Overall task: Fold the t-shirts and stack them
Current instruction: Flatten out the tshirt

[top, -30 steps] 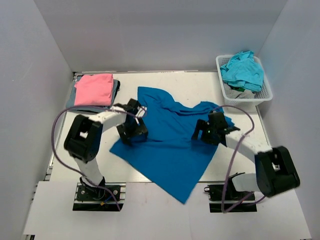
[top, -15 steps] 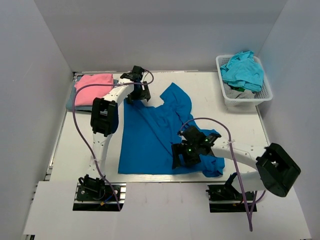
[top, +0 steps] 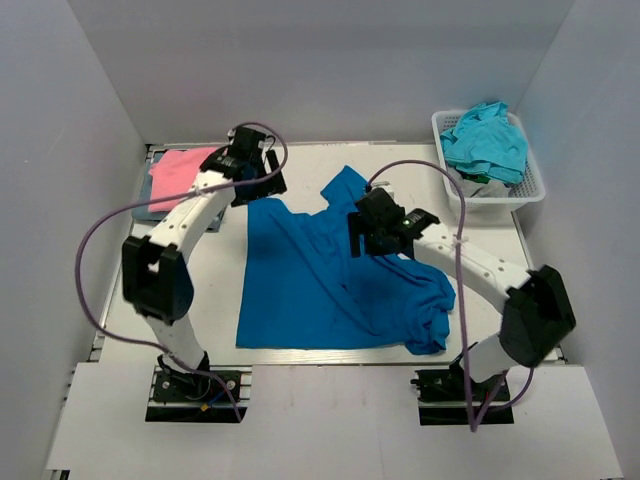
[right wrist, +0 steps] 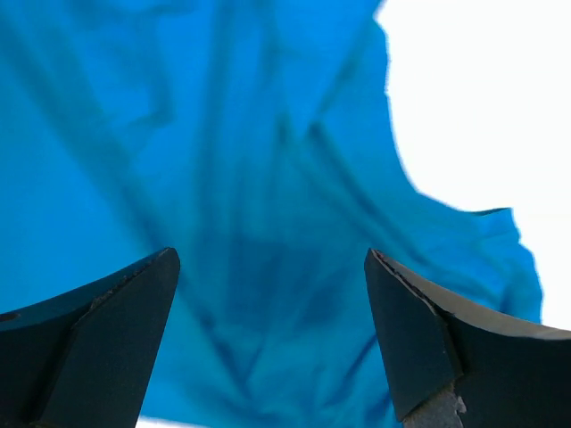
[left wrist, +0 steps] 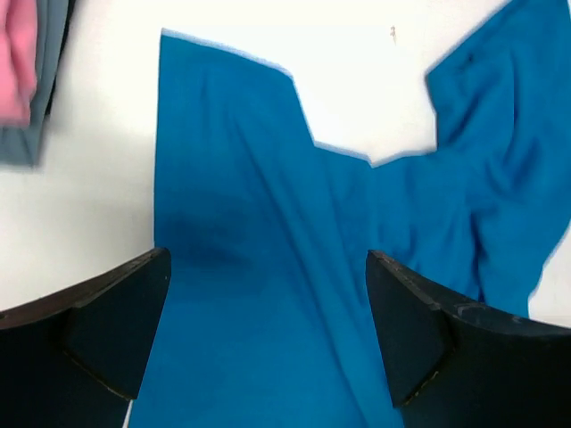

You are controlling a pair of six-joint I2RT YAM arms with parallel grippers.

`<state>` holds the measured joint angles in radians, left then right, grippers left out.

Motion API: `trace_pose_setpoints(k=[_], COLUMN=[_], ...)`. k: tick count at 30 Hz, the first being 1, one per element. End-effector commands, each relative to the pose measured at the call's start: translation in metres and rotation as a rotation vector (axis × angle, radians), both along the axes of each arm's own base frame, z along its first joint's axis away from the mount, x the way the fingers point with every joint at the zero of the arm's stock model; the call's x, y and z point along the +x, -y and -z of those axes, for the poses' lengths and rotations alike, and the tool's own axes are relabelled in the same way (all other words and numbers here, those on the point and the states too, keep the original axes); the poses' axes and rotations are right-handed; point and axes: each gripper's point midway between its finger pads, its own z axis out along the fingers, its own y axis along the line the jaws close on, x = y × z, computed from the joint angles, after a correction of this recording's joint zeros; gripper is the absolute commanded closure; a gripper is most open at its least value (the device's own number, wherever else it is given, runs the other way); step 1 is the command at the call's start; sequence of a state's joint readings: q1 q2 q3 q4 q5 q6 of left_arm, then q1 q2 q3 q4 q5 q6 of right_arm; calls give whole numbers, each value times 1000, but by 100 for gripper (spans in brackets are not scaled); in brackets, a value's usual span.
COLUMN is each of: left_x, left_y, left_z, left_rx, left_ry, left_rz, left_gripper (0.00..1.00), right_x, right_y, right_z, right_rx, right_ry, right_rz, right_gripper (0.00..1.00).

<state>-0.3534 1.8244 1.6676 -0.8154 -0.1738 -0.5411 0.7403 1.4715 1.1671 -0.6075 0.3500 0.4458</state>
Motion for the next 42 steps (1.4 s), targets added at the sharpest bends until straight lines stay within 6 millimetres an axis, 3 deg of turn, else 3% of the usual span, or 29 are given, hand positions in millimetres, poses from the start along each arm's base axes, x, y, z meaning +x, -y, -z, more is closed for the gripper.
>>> trace_pose_setpoints(k=[1, 2, 4, 5, 7, 10, 15, 18, 20, 24, 28, 32, 36, 42], left_x=[-25, -33, -46, -50, -60, -73, -98, -115, -119, -130, -133, -144, -153, -150], left_y=[15, 20, 26, 33, 37, 43, 37, 25, 17, 4, -9, -21, -23, -25], left_z=[30, 35, 52, 56, 70, 88, 121, 140, 143, 152, 152, 158, 165, 163], left_rx=[-65, -78, -92, -103, -102, -95, -81, -43, -19, 24, 56, 89, 96, 105], left_ry=[-39, -54, -103, -108, -137, -162, -247, -294, -293, -312, -308, -337, -333, -298], left_rz=[6, 18, 35, 48, 67, 82, 66, 40, 17, -25, -52, -71, -52, -24], left_gripper=[0, 0, 0, 0, 0, 0, 0, 0, 0, 0, 0, 0, 0, 0], right_x=[27, 36, 48, 52, 66, 80, 86, 90, 92, 93, 97, 107, 128, 150], right_y=[17, 21, 11, 7, 10, 10, 11, 8, 8, 8, 14, 25, 50, 96], right_z=[12, 18, 24, 37, 39, 51, 76, 81, 82, 85, 84, 72, 57, 41], right_rx=[-102, -113, -82, -62, -55, -37, -22, 9, 35, 61, 79, 88, 77, 2], right_ry=[18, 6, 4, -37, -34, -34, -110, -128, -138, -148, -147, -110, -70, -34], right_rz=[54, 52, 30, 12, 28, 47, 28, 15, 9, -2, 18, 63, 131, 200], right_gripper=[10, 10, 10, 10, 10, 29, 34, 61, 66, 100, 100, 100, 100, 100])
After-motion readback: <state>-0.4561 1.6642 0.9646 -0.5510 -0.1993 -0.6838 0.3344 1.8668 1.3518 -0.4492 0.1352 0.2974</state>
